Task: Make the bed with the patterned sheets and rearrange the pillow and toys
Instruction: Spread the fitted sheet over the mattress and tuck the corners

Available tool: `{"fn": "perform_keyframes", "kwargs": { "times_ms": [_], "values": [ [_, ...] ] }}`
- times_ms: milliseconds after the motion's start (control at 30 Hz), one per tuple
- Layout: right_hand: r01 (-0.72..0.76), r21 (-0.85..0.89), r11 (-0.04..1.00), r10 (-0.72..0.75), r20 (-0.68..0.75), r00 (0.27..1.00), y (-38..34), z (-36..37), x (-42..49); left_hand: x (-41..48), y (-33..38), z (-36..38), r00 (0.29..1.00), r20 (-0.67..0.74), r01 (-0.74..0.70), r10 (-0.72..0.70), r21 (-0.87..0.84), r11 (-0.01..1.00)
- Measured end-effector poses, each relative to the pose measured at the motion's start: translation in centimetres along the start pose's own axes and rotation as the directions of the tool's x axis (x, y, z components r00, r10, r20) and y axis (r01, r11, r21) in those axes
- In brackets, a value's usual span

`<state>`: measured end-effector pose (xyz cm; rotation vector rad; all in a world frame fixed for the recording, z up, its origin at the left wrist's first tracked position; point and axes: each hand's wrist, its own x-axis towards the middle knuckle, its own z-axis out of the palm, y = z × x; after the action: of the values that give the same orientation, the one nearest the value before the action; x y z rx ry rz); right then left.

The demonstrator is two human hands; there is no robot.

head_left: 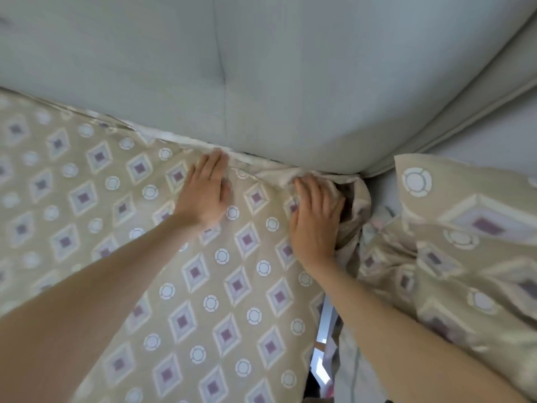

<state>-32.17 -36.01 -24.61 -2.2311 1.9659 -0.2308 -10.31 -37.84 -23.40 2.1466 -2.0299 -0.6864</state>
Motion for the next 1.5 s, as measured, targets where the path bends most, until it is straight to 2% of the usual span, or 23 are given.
{"fn": "perform_keyframes", "kwargs": {
  "times_ms": [67, 167, 300, 400, 533, 600, 700, 767, 867, 933, 1033, 1133, 1233, 1300, 1367, 1500],
  "values": [
    [0.045, -0.087, 0.995, -0.038, 0.078, 0.996, 0.2, -0.3, 1.0, 1.4, 0.2, -0.1, 1.000, 0.000, 0.024, -0.024, 0.018, 1.000],
    [0.041, -0.106, 0.994, -0.026, 0.144, 0.989, -0.1, -0.8, 2.7, 3.3, 0.7, -0.7, 1.000, -0.009, 0.004, -0.003, 0.069, 0.998],
    [-0.045, -0.055, 0.997, 0.056, 0.217, 0.975, -0.5, -0.8, 6.0, 5.6, 0.8, -1.6, 0.981, 0.166, 0.071, -0.098, 0.163, 0.984],
    [-0.127, 0.010, 0.992, 0.118, 0.301, 0.946, -0.6, -1.0, 8.0, 6.5, 1.0, -1.9, 0.963, 0.236, 0.081, -0.134, 0.222, 0.972],
    [-0.089, 0.000, 0.996, 0.085, 0.283, 0.955, 0.1, -0.7, 8.4, 8.0, 1.3, -2.0, 0.936, 0.290, 0.136, -0.199, 0.223, 0.965],
    [-0.024, -0.034, 0.999, 0.031, 0.223, 0.974, 0.5, -0.4, 7.4, 7.2, 0.9, -1.6, 0.965, 0.220, 0.107, -0.145, 0.176, 0.979],
    [0.047, -0.014, 0.999, -0.045, 0.091, 0.995, 0.6, -0.5, 5.4, 4.4, -0.4, -1.0, 0.996, 0.063, -0.068, 0.061, 0.113, 0.991],
    [0.048, 0.020, 0.999, -0.048, 0.020, 0.999, 0.4, -0.9, 3.4, 3.2, -1.2, -0.9, 0.991, 0.064, -0.122, 0.117, 0.078, 0.989],
    [0.060, 0.069, 0.996, -0.068, 0.123, 0.990, -0.6, -1.1, -0.4, 1.6, -1.9, -1.0, 0.988, 0.085, -0.138, 0.132, 0.058, 0.989],
    [0.085, 0.104, 0.991, -0.106, 0.215, 0.971, -1.8, -1.2, -2.0, -0.6, -3.0, -1.4, 0.993, 0.068, -0.099, 0.094, 0.070, 0.993],
    [0.180, 0.155, 0.971, -0.217, 0.265, 0.939, -3.5, -1.5, -1.7, -4.4, -6.1, -2.3, 0.999, -0.033, -0.010, 0.014, 0.137, 0.990],
    [0.291, 0.185, 0.939, -0.335, 0.293, 0.895, -6.1, -1.3, 0.4, -6.8, -9.4, -3.4, 0.981, -0.105, 0.176, -0.163, 0.131, 0.976],
    [0.398, 0.188, 0.898, -0.439, 0.325, 0.838, -10.5, -0.7, 2.7, -7.9, -12.2, -4.3, 0.923, -0.030, 0.385, -0.384, 0.087, 0.919],
    [0.467, 0.150, 0.872, -0.487, 0.371, 0.791, -13.5, 0.0, 4.2, -7.9, -13.3, -4.6, 0.887, 0.059, 0.453, -0.458, 0.075, 0.888],
    [0.490, 0.105, 0.866, -0.484, 0.426, 0.764, -15.9, 0.8, 5.9, -7.4, -13.6, -4.8, 0.879, 0.098, 0.463, -0.467, 0.062, 0.884],
    [0.408, 0.059, 0.911, -0.382, 0.491, 0.783, -19.0, 1.8, 9.7, -4.5, -14.5, -5.7, 0.883, 0.093, 0.458, -0.460, 0.044, 0.888]
  ]
}}
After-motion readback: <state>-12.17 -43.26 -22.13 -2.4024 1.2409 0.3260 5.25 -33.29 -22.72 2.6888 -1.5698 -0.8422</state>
